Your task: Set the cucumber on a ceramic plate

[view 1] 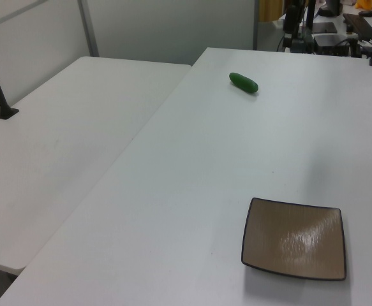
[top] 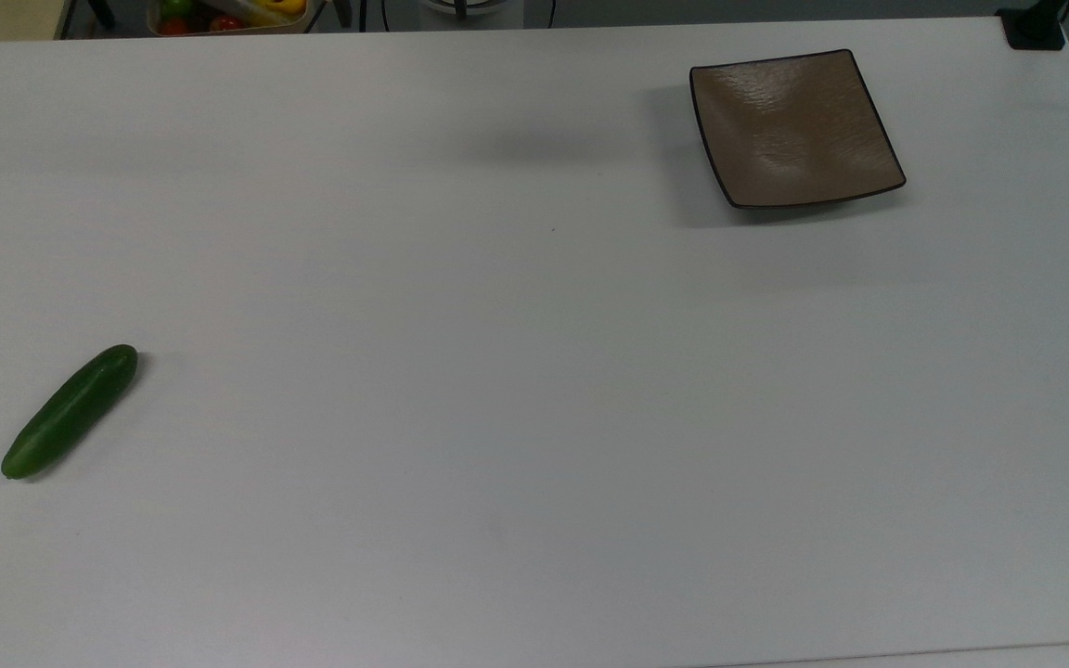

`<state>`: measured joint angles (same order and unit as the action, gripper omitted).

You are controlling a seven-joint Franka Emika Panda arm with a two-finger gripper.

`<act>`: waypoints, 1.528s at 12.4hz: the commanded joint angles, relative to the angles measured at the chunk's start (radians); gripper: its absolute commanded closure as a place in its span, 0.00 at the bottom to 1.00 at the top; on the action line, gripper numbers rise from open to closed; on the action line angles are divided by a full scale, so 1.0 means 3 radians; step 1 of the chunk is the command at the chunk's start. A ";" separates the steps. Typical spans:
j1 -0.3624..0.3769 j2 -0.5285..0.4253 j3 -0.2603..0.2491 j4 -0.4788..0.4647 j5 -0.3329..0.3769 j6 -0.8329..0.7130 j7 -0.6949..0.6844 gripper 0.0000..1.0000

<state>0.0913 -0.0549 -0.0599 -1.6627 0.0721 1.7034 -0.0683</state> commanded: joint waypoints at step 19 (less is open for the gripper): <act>-0.0360 0.0458 -0.0051 0.0087 0.0000 0.1130 0.1741 0.00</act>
<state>0.0309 0.0256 -0.0680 -1.6587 0.0719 1.9136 0.4266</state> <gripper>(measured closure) 0.000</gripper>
